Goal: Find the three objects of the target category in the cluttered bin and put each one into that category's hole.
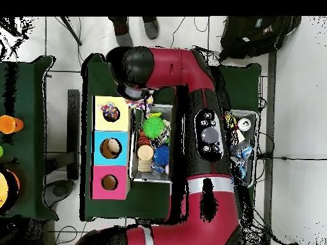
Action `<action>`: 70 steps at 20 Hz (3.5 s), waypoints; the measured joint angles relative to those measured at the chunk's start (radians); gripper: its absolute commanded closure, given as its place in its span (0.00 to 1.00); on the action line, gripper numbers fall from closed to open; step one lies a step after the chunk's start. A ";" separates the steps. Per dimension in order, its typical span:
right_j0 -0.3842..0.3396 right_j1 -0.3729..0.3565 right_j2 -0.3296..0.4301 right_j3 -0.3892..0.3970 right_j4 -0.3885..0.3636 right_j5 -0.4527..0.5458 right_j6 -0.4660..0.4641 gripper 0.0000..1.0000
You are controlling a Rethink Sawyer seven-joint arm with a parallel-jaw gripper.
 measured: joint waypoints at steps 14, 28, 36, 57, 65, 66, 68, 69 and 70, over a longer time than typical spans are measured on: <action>0.025 -0.063 -0.048 0.098 0.047 0.001 0.000 1.00; 0.112 -0.100 -0.099 0.132 0.123 0.027 0.000 1.00; 0.162 -0.126 -0.130 0.172 0.175 0.027 0.000 1.00; 0.177 -0.139 -0.169 0.261 0.190 0.027 0.000 1.00; 0.140 -0.082 -0.169 0.236 0.156 -0.014 0.000 1.00; 0.137 -0.076 -0.169 0.232 0.151 -0.018 0.000 1.00; 0.124 -0.054 -0.168 0.217 0.131 -0.030 0.000 1.00; 0.118 -0.044 -0.168 0.208 0.123 -0.032 0.000 1.00; 0.103 -0.018 -0.168 0.183 0.102 -0.032 0.000 1.00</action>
